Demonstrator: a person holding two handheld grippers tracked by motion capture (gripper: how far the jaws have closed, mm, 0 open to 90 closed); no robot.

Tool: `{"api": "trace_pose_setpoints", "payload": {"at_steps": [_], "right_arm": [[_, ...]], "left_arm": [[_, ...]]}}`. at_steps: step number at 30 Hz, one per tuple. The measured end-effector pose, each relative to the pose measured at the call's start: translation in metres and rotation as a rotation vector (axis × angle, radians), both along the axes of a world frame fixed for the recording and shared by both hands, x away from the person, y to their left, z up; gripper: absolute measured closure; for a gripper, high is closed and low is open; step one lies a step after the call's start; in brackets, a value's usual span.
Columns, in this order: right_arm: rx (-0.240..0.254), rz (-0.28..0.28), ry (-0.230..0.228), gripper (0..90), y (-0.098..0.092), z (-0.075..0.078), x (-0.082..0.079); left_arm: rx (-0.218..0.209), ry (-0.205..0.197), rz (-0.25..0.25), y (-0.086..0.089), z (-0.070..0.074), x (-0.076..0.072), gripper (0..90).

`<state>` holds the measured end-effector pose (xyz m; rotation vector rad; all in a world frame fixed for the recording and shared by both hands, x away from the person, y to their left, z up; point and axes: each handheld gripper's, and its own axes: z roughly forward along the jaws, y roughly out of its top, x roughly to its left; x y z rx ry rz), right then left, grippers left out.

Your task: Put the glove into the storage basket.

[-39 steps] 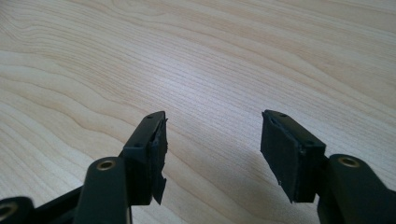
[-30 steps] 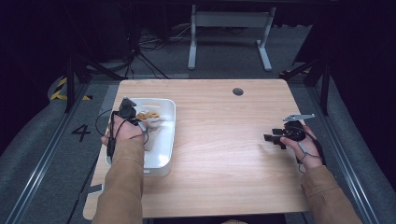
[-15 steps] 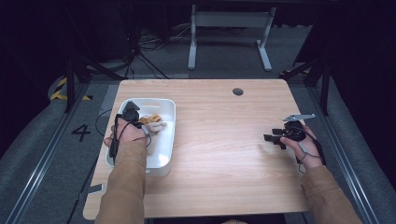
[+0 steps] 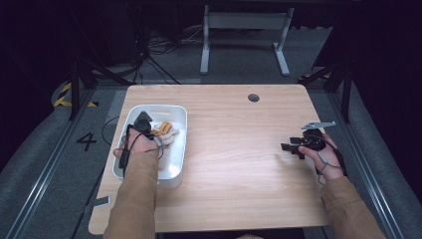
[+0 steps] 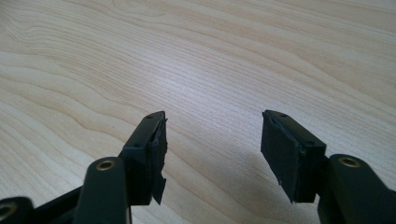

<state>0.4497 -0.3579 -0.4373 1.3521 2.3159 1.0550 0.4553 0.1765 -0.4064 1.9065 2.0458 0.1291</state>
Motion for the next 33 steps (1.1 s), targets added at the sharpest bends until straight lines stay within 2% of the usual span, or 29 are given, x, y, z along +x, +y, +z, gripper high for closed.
{"api": "trace_pose_setpoints", "payload": {"at_steps": [8, 11, 13, 15, 19, 23, 33], "right_arm": [[-0.001, -0.001, -0.003, 41.3, 0.0, 0.0, 0.0], [-0.002, 0.002, 0.0, 41.0, 0.0, 0.0, 0.0], [-0.005, 0.002, 0.001, 41.0, 0.0, -0.001, 0.0], [-0.005, 0.003, 0.001, 40.9, 0.001, -0.001, 0.0], [-0.006, 0.004, 0.001, 40.8, 0.001, -0.001, 0.0], [-0.006, 0.005, 0.002, 40.8, 0.001, -0.001, 0.0], [-0.005, 0.004, 0.0, 40.8, 0.001, -0.001, 0.0]], "left_arm": [[0.002, 0.015, 0.0, 0.0, -0.006, 0.0, 70.5], [0.002, -0.002, -0.008, 0.0, -0.007, 0.0, 68.8], [-0.016, -0.036, 0.016, 0.0, -0.007, -0.001, 62.3], [-0.03, -0.046, 0.036, -0.001, -0.007, -0.002, 52.0], [-0.03, -0.015, 0.04, -0.006, -0.004, -0.003, 42.2], [0.005, 0.011, 0.031, -0.012, -0.004, -0.003, 32.6], [0.029, 0.045, 0.023, -0.022, -0.002, -0.002, 26.5]]}}
